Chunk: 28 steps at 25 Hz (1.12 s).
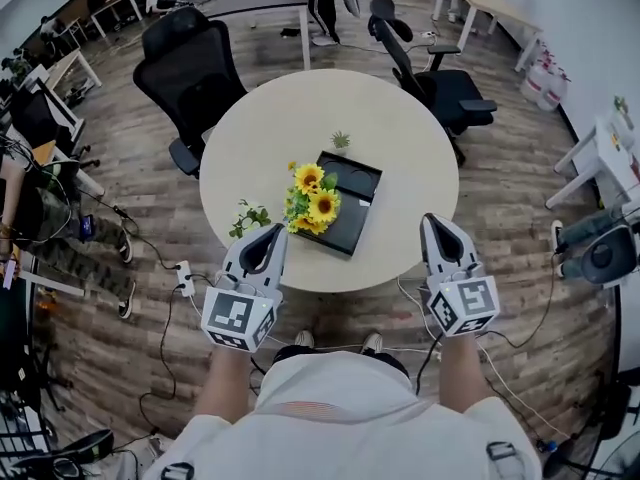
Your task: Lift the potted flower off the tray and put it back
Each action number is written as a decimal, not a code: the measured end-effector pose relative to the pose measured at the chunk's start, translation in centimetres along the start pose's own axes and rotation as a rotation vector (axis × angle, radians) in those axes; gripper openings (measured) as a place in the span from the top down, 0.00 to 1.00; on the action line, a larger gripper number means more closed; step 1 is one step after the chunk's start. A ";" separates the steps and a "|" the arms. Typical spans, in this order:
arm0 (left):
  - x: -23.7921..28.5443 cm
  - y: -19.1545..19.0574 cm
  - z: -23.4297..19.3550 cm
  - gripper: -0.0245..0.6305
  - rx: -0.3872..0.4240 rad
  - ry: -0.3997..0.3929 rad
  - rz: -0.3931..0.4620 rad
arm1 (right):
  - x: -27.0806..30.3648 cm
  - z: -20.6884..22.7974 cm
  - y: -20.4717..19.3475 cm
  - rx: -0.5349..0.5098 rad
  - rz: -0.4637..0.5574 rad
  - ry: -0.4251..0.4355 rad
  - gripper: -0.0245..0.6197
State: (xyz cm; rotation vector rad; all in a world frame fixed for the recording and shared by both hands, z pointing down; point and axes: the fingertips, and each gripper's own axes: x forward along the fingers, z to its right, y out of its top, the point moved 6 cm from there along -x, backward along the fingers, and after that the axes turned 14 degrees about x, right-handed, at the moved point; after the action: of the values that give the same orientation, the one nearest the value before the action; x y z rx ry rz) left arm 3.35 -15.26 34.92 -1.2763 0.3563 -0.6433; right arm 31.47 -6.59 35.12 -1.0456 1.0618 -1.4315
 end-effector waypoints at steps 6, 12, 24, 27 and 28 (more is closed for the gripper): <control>0.8 0.4 0.8 0.96 0.002 -0.005 0.007 | -0.5 0.4 0.9 0.002 0.032 0.009 0.94; 1.4 0.7 1.6 0.96 0.004 -0.021 0.015 | -0.1 0.6 0.7 0.031 -0.007 0.067 0.46; 1.8 0.1 1.1 0.96 -0.025 -0.007 0.009 | 2.8 0.4 -3.3 0.001 -0.239 0.136 0.21; 1.6 -0.4 0.8 0.96 -0.042 0.005 -0.005 | 4.8 0.5 -5.9 -0.035 -0.339 0.169 0.21; 1.5 -0.7 0.7 0.96 -0.048 0.010 -0.012 | 5.7 0.5 -7.0 -0.045 -0.377 0.182 0.21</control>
State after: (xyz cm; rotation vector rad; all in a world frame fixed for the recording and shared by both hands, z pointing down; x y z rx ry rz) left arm 4.70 -15.76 35.87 -1.3218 0.3744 -0.6551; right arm 29.84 -11.65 42.43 -1.2114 1.0662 -1.8405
